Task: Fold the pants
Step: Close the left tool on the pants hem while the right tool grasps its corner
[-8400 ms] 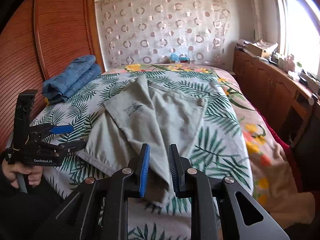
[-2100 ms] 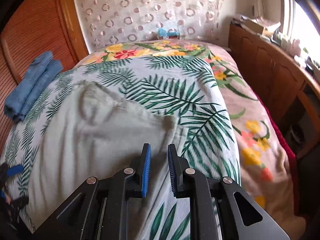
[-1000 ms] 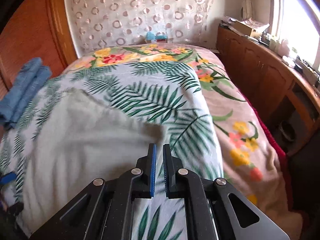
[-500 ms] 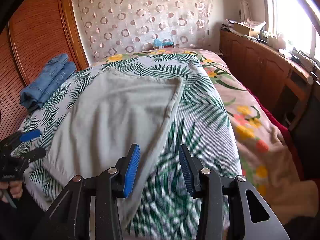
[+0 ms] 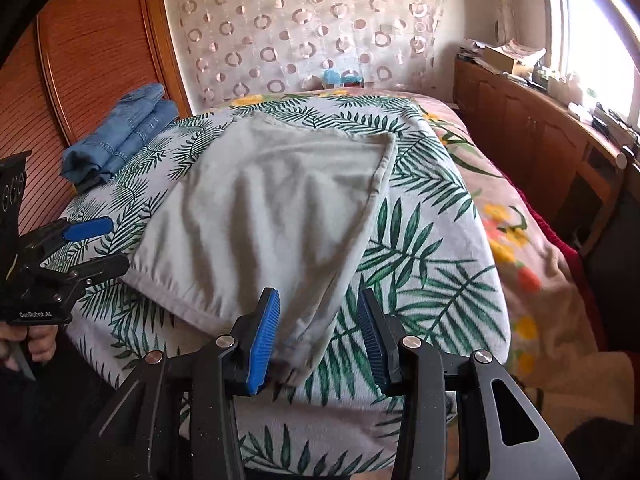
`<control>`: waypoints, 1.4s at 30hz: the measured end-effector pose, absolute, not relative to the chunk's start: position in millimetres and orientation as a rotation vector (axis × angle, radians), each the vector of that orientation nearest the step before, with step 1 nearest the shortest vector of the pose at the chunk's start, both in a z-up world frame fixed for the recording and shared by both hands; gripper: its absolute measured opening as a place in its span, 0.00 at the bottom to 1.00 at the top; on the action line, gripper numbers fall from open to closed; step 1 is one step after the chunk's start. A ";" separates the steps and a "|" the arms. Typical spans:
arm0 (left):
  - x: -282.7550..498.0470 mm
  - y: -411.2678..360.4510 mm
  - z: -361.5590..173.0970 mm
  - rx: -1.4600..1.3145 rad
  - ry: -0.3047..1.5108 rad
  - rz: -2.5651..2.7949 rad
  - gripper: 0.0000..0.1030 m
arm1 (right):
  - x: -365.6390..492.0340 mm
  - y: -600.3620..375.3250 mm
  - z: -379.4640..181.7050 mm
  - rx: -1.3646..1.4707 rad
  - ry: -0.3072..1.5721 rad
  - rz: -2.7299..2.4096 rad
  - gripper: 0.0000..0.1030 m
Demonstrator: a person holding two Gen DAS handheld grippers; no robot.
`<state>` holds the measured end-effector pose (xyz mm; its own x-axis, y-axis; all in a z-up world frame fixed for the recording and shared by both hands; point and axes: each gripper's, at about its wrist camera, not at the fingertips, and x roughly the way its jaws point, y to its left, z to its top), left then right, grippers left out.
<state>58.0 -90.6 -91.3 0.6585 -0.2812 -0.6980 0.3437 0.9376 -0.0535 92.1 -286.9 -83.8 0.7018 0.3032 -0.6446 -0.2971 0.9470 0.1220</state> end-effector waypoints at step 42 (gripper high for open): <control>54.6 -97.7 -100.0 0.023 0.839 -0.496 0.34 | 85.0 -280.3 -92.9 0.000 0.756 0.338 0.41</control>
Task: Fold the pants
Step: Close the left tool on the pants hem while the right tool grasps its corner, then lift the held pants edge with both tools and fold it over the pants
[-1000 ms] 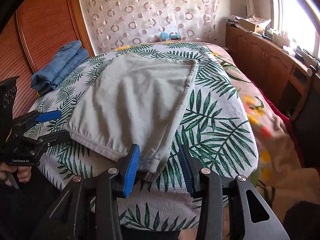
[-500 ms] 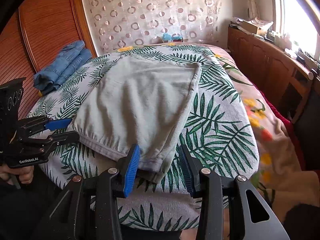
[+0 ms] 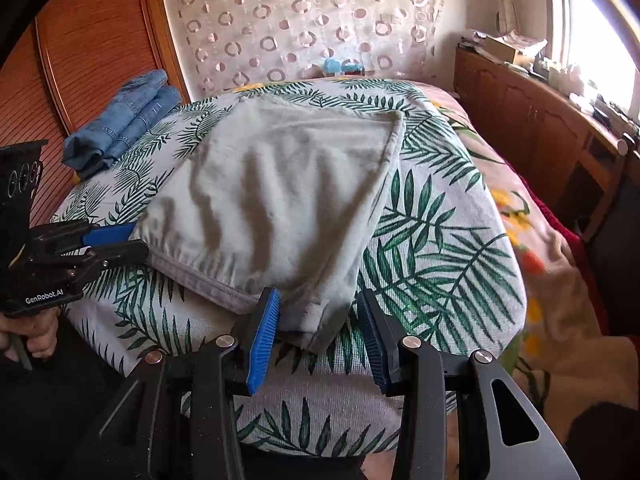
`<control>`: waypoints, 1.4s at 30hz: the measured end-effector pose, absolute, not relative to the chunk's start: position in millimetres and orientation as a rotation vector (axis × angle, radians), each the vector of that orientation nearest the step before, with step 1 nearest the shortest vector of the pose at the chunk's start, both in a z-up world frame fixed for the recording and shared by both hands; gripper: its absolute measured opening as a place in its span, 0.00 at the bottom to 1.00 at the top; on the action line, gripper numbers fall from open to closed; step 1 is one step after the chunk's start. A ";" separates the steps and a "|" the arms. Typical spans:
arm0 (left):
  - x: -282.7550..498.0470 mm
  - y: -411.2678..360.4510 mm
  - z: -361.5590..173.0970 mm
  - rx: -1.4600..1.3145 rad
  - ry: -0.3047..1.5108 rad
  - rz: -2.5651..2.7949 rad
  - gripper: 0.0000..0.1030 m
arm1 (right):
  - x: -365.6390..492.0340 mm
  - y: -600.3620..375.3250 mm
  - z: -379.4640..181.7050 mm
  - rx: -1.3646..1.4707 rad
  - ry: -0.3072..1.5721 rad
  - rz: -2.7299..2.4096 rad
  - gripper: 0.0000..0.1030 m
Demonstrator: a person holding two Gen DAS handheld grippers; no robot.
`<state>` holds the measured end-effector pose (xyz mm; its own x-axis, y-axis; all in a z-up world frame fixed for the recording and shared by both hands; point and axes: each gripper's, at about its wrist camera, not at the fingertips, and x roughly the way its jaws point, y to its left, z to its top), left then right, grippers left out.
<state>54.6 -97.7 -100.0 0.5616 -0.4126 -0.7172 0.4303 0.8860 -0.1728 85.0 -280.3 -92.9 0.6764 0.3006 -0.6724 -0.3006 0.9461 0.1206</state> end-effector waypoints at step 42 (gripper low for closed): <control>50.4 -104.2 -87.5 0.006 0.830 -0.455 0.11 | 73.4 -270.6 -76.3 -0.040 0.630 0.421 0.07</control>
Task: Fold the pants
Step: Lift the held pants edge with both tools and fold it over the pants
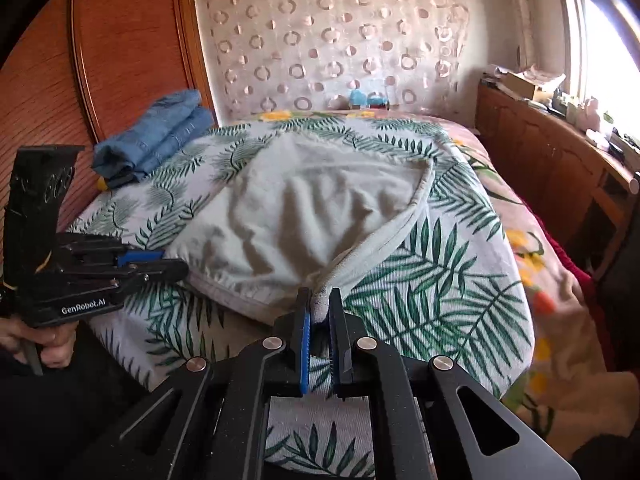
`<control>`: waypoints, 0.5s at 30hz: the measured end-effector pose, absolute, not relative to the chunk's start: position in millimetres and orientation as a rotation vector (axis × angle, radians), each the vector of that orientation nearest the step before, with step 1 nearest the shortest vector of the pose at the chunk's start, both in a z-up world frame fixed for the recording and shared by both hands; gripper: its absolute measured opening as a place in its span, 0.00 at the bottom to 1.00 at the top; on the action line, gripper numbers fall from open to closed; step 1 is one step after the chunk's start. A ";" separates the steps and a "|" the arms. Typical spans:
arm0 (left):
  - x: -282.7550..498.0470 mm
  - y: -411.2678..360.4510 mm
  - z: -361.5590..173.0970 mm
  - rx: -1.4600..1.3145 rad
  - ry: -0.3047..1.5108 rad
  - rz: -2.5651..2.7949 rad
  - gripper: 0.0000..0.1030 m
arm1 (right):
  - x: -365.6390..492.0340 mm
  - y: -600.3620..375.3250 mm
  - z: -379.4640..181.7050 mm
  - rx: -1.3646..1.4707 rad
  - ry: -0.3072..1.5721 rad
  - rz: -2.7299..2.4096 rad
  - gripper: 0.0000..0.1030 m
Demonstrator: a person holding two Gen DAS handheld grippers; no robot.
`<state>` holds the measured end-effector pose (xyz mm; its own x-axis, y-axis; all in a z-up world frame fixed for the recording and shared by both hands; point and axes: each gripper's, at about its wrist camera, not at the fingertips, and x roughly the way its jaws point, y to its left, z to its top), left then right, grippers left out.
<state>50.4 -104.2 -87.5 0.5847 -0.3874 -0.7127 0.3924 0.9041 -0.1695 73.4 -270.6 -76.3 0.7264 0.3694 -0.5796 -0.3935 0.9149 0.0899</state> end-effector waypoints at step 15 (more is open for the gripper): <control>33.1 -76.2 7.0 -0.050 0.607 -0.473 0.10 | 57.7 -271.8 -16.8 -0.035 0.480 0.474 0.07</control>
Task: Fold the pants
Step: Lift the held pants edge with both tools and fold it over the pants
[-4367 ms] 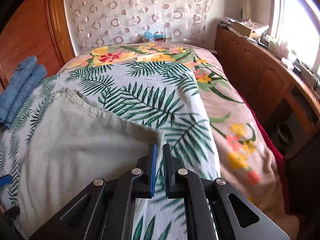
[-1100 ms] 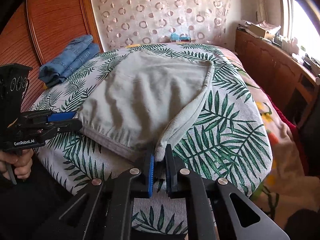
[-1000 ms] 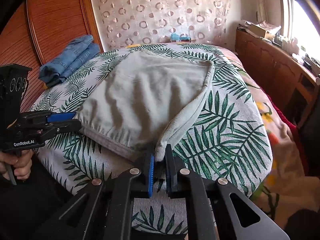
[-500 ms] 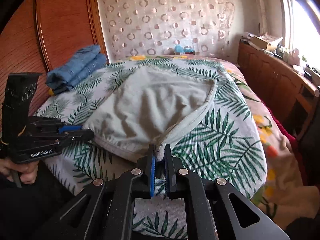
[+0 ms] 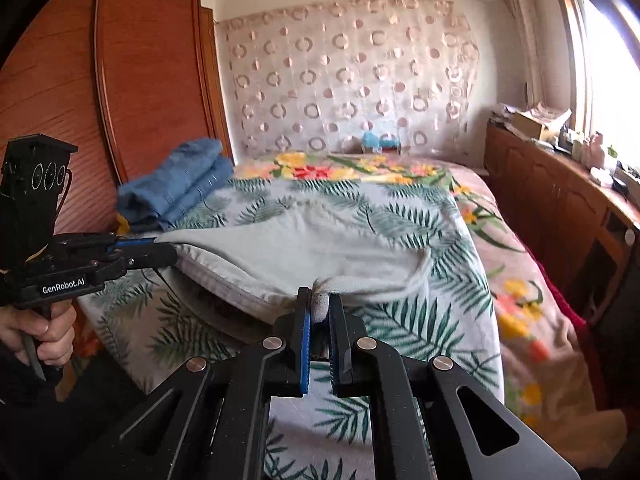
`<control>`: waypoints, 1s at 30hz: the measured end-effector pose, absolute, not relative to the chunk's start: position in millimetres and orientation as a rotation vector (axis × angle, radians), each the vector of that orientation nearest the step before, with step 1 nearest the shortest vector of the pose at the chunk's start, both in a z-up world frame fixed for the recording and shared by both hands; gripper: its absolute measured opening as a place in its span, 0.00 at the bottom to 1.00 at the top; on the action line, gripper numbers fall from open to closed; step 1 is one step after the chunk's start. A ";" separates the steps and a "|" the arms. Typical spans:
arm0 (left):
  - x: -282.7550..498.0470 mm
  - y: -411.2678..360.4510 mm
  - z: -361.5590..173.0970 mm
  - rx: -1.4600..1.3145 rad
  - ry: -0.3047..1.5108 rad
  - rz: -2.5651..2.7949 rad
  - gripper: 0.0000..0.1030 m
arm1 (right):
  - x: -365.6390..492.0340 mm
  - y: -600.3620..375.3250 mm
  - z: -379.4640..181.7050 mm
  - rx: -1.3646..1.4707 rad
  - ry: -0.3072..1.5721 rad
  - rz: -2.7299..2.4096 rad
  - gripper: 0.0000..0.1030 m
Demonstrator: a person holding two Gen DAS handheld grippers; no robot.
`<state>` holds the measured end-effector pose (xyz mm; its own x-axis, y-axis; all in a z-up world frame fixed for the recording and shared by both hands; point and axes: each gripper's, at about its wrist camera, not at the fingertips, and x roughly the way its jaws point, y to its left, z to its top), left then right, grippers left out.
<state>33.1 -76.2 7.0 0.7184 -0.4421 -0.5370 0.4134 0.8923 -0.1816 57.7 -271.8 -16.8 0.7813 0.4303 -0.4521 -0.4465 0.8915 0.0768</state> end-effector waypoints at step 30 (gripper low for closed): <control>164.0 6.2 107.0 -0.018 0.387 -0.234 0.09 | 172.9 -183.5 89.2 -0.258 0.265 0.519 0.07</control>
